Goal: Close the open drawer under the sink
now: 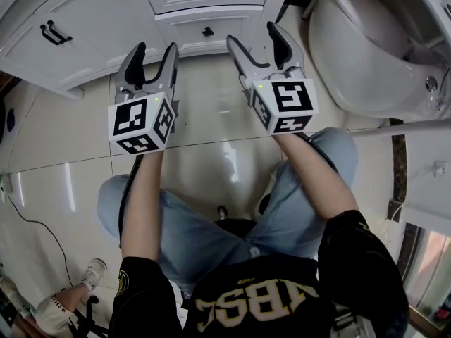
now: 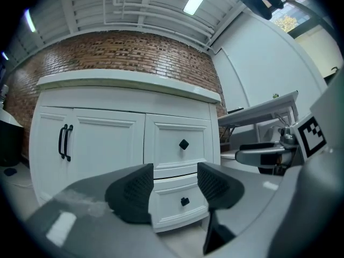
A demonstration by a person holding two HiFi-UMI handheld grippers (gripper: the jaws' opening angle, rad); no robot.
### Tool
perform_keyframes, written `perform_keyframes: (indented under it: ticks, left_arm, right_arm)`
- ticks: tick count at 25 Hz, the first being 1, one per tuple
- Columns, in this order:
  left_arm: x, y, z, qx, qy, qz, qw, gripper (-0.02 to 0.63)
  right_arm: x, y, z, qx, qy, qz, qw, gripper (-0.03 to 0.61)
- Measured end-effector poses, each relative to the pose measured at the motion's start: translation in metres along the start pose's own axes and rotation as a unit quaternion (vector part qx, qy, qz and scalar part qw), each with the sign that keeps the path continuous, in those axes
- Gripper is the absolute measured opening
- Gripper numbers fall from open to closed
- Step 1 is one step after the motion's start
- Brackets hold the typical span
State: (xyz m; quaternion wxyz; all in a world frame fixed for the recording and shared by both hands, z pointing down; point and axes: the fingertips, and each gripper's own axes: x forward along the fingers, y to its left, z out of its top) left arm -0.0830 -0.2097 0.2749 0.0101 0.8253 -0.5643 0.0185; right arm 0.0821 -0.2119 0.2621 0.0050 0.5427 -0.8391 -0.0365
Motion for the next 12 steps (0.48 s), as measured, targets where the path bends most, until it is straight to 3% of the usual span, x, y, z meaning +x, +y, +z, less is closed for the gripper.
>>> perform_keyframes:
  ticks: [12]
  left_arm:
    - [0.011,-0.007,-0.006,0.006,0.014,-0.005,0.9999,0.253]
  right_arm:
    - [0.016,0.005,-0.018,-0.009,0.028,0.009,1.000,0.330]
